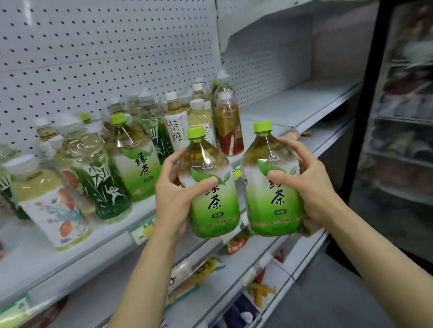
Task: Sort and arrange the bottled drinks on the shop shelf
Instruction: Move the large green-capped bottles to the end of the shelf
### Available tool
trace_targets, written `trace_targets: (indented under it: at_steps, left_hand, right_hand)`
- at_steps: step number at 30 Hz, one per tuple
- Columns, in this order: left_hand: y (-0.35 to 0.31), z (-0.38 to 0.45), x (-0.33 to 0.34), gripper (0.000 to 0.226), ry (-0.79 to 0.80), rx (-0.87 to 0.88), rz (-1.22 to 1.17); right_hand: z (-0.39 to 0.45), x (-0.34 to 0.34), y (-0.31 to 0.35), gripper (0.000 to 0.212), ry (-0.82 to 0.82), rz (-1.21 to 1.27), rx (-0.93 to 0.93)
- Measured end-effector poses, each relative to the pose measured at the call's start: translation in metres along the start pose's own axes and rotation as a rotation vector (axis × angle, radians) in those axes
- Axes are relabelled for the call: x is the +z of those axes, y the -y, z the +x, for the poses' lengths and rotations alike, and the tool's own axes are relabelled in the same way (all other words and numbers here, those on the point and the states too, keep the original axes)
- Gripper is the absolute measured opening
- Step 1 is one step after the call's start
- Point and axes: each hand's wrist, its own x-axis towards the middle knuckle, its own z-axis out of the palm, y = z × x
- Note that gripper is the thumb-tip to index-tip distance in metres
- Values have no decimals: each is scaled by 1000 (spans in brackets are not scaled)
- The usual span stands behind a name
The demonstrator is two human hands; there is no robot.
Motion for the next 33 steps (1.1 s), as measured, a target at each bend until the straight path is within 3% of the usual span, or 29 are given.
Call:
trace_targets:
  at_steps: [6, 15, 23, 33]
  left_hand:
    - [26, 29, 67, 89, -3, -12, -32]
    - [50, 48, 164, 92, -138, 1, -30]
    - [55, 93, 206, 83, -126, 74, 93]
    - [66, 154, 241, 89, -151, 112, 126]
  right_hand:
    - [39, -64, -17, 73, 22, -31, -15]
    - [115, -156, -46, 77, 128, 4, 41]
    - [175, -183, -75, 68, 173, 93, 51]
    - [259, -208, -89, 70, 156, 111, 16]
